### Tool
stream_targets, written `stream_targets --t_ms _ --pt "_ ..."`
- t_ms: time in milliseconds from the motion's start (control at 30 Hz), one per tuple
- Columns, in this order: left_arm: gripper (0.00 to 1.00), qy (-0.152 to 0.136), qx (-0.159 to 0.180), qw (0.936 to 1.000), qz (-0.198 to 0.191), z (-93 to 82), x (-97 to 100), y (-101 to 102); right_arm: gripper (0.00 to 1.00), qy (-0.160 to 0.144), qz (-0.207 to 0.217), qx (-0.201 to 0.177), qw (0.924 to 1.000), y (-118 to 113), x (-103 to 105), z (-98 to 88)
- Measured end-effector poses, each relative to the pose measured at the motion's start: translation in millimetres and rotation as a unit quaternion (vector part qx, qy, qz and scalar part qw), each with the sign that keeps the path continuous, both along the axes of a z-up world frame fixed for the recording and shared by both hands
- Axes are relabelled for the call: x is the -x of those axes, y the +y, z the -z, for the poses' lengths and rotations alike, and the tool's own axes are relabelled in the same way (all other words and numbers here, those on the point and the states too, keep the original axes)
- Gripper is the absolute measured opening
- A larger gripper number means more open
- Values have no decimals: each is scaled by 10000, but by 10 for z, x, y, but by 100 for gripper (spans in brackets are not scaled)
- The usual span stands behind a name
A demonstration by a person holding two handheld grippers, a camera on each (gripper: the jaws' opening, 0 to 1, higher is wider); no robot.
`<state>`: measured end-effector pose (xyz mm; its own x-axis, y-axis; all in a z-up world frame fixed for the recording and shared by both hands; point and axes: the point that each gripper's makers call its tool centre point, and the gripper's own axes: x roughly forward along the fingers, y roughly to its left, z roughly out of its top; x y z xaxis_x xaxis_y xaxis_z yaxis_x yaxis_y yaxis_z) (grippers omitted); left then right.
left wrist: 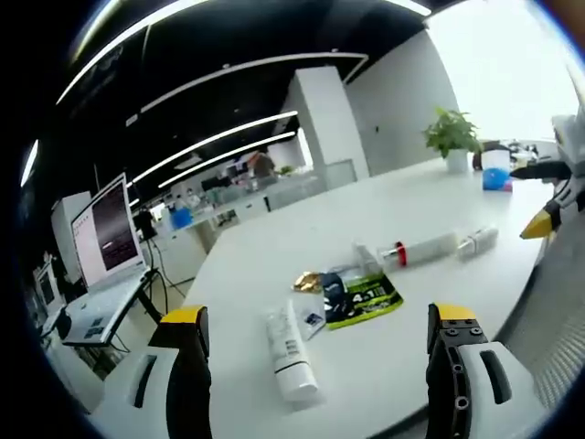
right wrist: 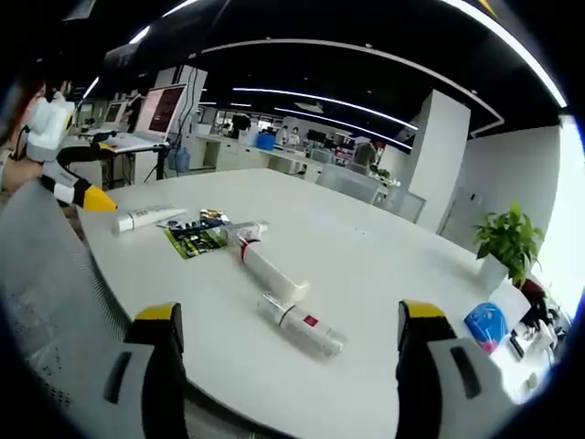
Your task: Arrange the skincare products in the storage area until every visible bottle or jar stands upright without overlapping.
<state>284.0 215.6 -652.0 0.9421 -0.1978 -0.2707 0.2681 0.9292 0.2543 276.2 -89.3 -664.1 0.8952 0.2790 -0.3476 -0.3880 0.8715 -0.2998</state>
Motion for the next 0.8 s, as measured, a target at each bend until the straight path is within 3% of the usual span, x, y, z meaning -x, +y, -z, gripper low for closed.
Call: stream_targets --t_ms 800 --pt "97 -120 68 9999 14 -45 -17 -5 98 28 -5 4 10000 -7 -8 10"
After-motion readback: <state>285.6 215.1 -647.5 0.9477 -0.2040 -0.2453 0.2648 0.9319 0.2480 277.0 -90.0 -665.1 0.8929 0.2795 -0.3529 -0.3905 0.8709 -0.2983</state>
